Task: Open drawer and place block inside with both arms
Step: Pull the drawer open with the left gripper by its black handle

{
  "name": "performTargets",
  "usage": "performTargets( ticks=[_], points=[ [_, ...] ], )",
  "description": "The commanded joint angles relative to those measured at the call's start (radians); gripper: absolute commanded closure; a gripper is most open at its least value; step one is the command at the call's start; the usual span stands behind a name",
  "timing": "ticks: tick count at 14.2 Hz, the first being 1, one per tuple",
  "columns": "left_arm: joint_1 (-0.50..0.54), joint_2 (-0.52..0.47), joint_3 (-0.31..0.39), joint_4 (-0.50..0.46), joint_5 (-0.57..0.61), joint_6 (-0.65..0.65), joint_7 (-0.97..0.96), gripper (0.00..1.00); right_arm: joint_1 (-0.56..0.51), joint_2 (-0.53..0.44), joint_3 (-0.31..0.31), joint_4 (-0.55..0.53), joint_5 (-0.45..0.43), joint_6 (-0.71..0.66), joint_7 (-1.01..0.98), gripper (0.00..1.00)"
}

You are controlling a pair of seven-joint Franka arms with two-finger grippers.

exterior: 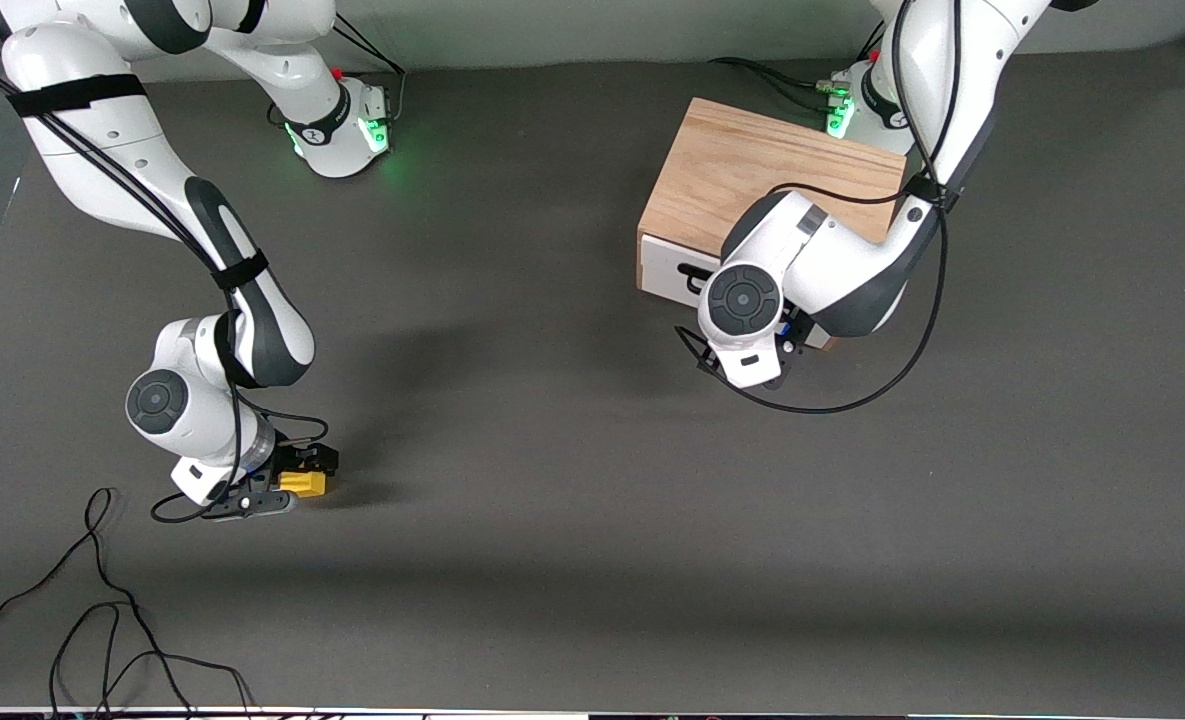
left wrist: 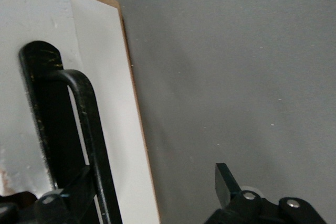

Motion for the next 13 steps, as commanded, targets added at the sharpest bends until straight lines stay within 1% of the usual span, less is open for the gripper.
performTargets(
  ticks=[1, 4, 6, 8, 13],
  points=[
    [-0.009, 0.025, 0.006, 0.024, 0.033, 0.044, -0.007, 0.00, -0.006, 0.012, -0.001, -0.023, -0.007, 0.044, -0.008, 0.00],
    [-0.010, 0.071, 0.006, 0.073, 0.056, 0.082, -0.006, 0.00, -0.007, 0.023, -0.001, -0.023, -0.007, 0.055, -0.010, 0.00],
    [-0.010, 0.105, 0.006, 0.128, 0.088, 0.084, -0.007, 0.00, -0.007, 0.024, -0.001, -0.023, -0.007, 0.058, -0.010, 0.00],
    [-0.010, 0.135, 0.006, 0.177, 0.095, 0.100, -0.007, 0.00, -0.007, 0.027, -0.001, -0.023, -0.007, 0.060, -0.010, 0.00],
    [-0.019, 0.149, 0.008, 0.185, 0.096, 0.217, -0.009, 0.00, -0.007, 0.027, -0.001, -0.021, -0.007, 0.060, -0.013, 0.00]
  ],
)
